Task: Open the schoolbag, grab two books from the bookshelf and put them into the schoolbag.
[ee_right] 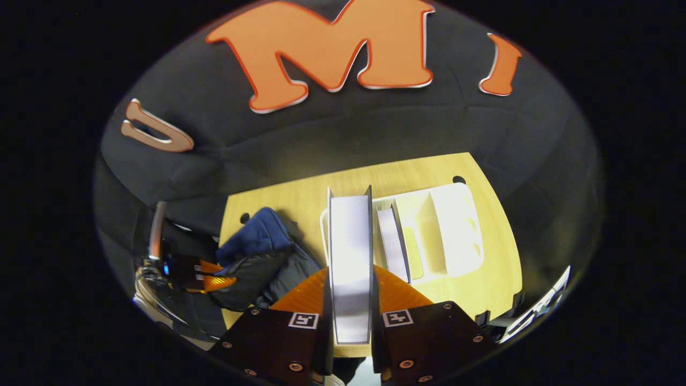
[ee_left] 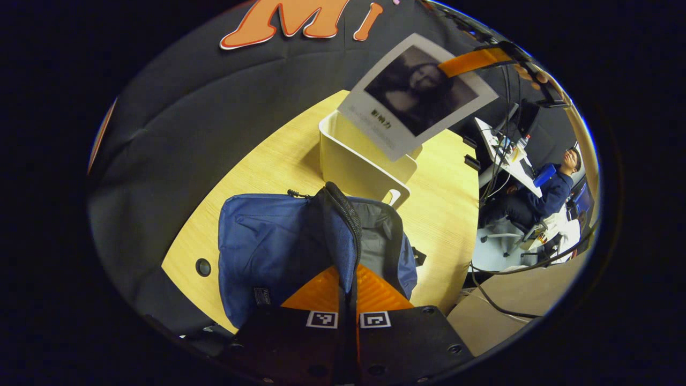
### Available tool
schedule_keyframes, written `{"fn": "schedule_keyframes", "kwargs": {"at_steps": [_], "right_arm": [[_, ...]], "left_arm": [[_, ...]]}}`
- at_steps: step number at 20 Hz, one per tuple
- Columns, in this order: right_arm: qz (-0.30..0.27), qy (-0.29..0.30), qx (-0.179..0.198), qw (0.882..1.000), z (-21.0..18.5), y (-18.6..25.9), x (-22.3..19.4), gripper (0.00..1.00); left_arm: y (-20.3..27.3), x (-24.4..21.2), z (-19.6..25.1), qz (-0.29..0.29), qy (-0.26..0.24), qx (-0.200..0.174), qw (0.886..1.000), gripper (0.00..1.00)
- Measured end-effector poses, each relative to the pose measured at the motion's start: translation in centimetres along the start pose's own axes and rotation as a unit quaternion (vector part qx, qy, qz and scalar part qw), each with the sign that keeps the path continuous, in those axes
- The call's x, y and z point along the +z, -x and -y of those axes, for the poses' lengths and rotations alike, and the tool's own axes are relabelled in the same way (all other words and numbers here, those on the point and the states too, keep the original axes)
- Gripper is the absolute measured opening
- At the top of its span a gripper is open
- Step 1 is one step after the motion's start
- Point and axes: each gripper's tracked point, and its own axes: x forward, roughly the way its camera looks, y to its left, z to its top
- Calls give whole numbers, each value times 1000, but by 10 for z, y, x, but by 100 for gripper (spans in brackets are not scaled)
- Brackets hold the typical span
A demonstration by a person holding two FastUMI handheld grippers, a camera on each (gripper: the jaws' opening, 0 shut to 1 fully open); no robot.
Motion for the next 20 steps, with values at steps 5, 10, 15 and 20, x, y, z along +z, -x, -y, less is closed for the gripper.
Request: {"fn": "schedule_keyframes", "kwargs": {"at_steps": [5, 10, 15, 20], "right_arm": [[40, -68, 99, 992, -20, 51, -39, 29], [41, -111, 151, 981, -31, 46, -109, 28], [33, -197, 183, 963, -32, 2, -166, 28], [6, -249, 225, 942, -62, -59, -209, 28]], "left_arm": [[8, 5, 3, 0, -18, 31, 999, 1], [11, 7, 9, -8, -52, 55, 997, 1], [7, 9, 13, -20, -67, 69, 995, 1], [4, 9, 21, -26, -75, 74, 994, 1]]}}
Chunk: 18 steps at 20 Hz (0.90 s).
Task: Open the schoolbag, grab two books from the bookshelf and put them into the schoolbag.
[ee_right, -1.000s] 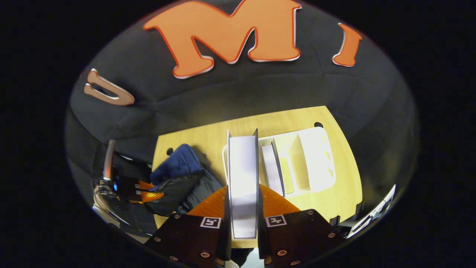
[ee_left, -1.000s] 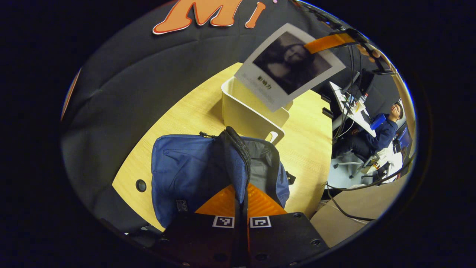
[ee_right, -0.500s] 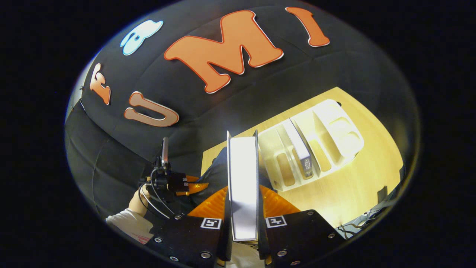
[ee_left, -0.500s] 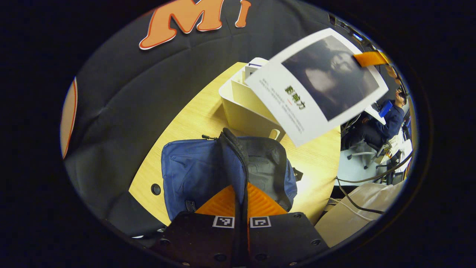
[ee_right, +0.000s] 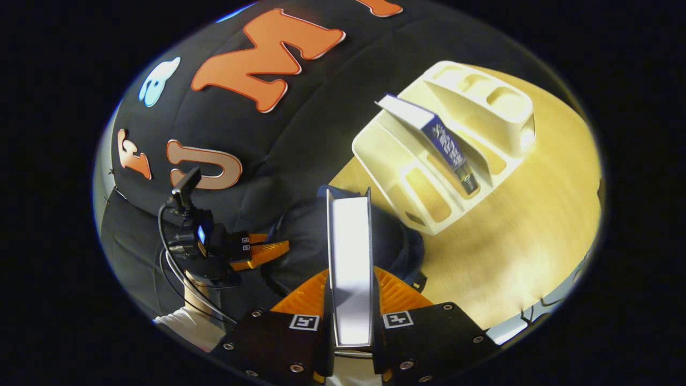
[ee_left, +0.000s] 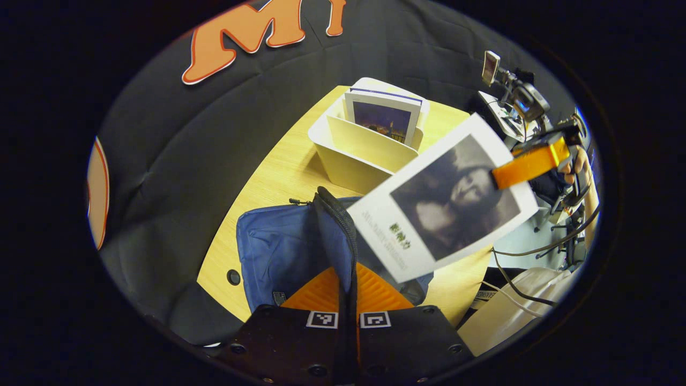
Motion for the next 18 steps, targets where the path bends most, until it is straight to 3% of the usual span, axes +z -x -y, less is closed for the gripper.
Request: {"fn": "schedule_keyframes", "kwargs": {"at_steps": [3, 5, 7, 14, 18], "right_arm": [[34, -39, -10, 999, 7, -47, -2, 28], [29, -60, 13, 998, -3, -78, -5, 28], [19, -66, 11, 998, -4, -103, -14, 28], [50, -104, -15, 993, -14, -152, -2, 28], [40, -99, -29, 994, -23, -171, -11, 28]], "left_arm": [[0, 2, 10, 1, 8, -6, 1000, 1], [3, 5, 12, 2, -3, -5, 1000, 1], [4, 9, 14, 2, -16, 1, 1000, 1], [3, 8, 14, -1, -15, -2, 1000, 1], [2, 13, 15, 0, -34, 7, 999, 1]]}}
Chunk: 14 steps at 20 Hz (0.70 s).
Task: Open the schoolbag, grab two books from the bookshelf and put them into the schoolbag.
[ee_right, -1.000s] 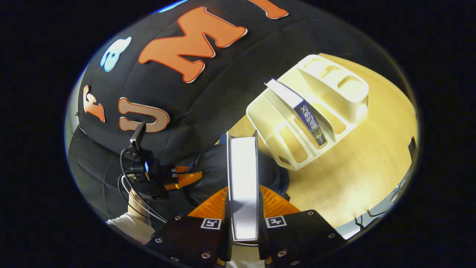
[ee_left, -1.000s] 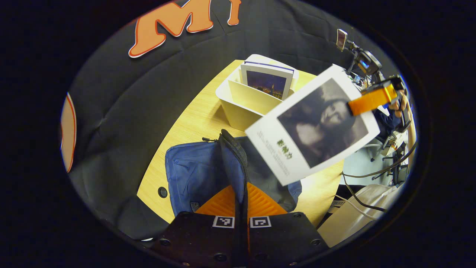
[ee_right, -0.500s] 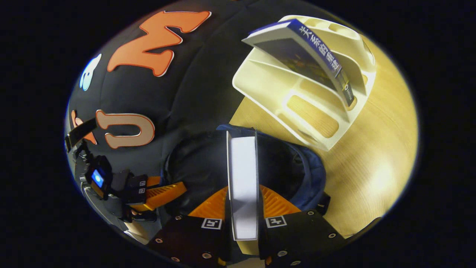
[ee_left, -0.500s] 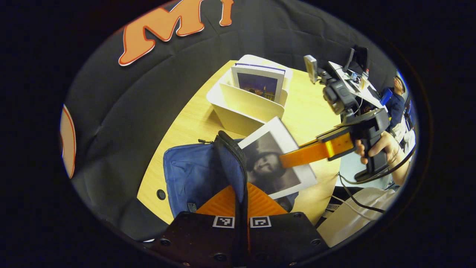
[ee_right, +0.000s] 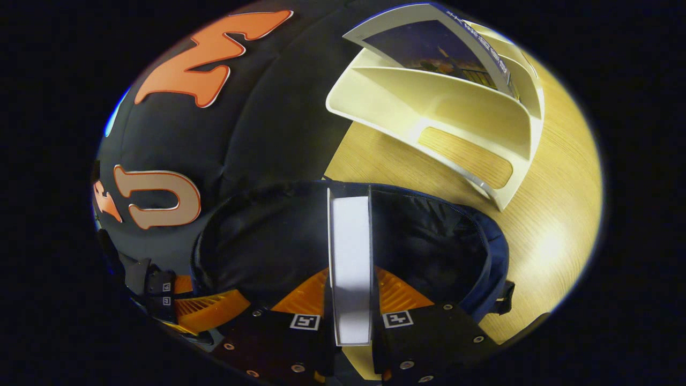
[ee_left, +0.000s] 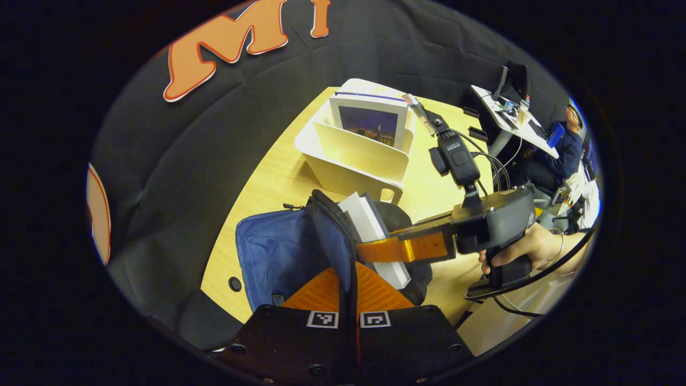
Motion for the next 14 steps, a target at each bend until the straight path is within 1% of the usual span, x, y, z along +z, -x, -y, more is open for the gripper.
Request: {"fn": "schedule_keyframes", "kwargs": {"at_steps": [1, 2, 3, 4, 5, 6, 7, 8, 9, 10, 11, 12, 13, 14], "right_arm": [[-1, 2, -2, 1000, -1, -1, -1, 28], [2, 3, -3, 1000, 0, -2, 0, 28], [-5, 6, -6, 1000, 0, -1, -2, 28], [-13, 4, -13, 1000, 3, 0, -6, 29], [-17, 7, -23, 1000, 6, 3, -8, 34], [-22, 15, -32, 999, 10, 4, -8, 37], [-25, 19, -33, 999, 11, 6, -9, 29], [-29, 21, -35, 999, 12, 7, -12, 50], [-34, 23, -36, 998, 12, 9, -14, 59], [-38, 26, -38, 998, 13, 10, -15, 65], [-40, 29, -42, 998, 14, 11, -15, 77], [-42, 31, -46, 998, 16, 12, -15, 81], [-42, 35, -51, 997, 18, 13, -14, 88], [-44, 37, -56, 997, 21, 14, -15, 92]], "left_arm": [[0, 1, 0, -1, 7, -4, 1000, 1], [-7, 6, 2, 6, 27, -15, 999, 1], [3, 6, -3, 4, 36, -13, 999, 1], [-1, 4, -9, 5, 36, -7, 999, 1], [-3, 1, -8, 2, 42, -10, 999, 1], [-5, 0, -6, 1, 47, -14, 999, 1], [-6, 0, -7, 1, 48, -17, 999, 1], [-8, 1, -8, 3, 49, -17, 999, 0], [-8, 1, -7, 3, 47, -18, 999, 0], [-8, 2, -7, 3, 46, -17, 999, 0], [-7, 1, -6, 3, 45, -16, 999, 1], [-7, 1, -6, 3, 45, -16, 999, 1], [-7, 0, -6, 3, 47, -17, 999, 1], [-8, 0, -6, 3, 48, -18, 999, 1]]}}
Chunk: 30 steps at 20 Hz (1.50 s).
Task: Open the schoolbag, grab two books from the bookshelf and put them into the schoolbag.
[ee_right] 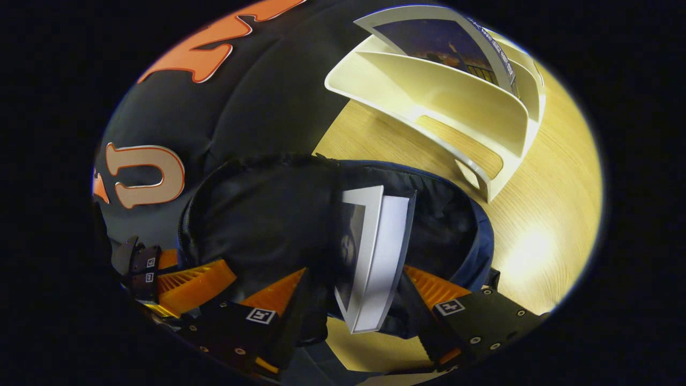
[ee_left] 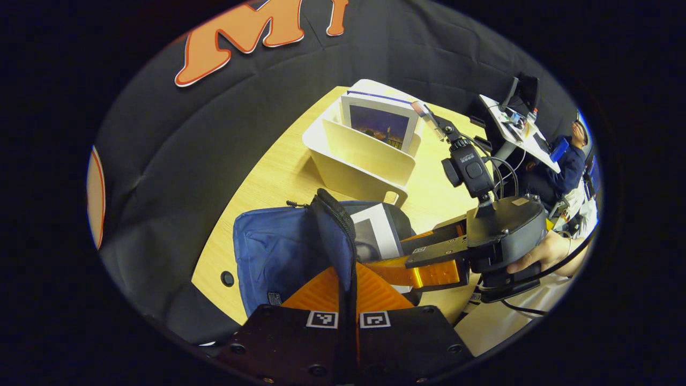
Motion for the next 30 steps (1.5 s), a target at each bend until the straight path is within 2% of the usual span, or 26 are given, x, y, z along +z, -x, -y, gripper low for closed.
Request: {"fn": "schedule_keyframes", "kwargs": {"at_steps": [7, 11, 21, 27, 30], "right_arm": [[-17, 5, -12, 1000, 6, 8, -5, 97], [-16, 5, 3, 1000, -4, 24, 0, 97], [41, 53, -10, 998, 11, 93, 40, 97], [79, 115, -71, 988, 51, 158, 82, 97], [103, 150, -111, 977, 63, 193, 119, 97]], "left_arm": [[0, -1, -1, 1, 2, 0, 1000, 1], [0, -4, 0, -3, 2, -4, 1000, 1], [-2, -4, 3, -2, -9, -2, 1000, 1], [-6, -6, 6, -1, -19, -8, 1000, 1], [-9, -7, 8, -2, -17, -13, 1000, 1]]}}
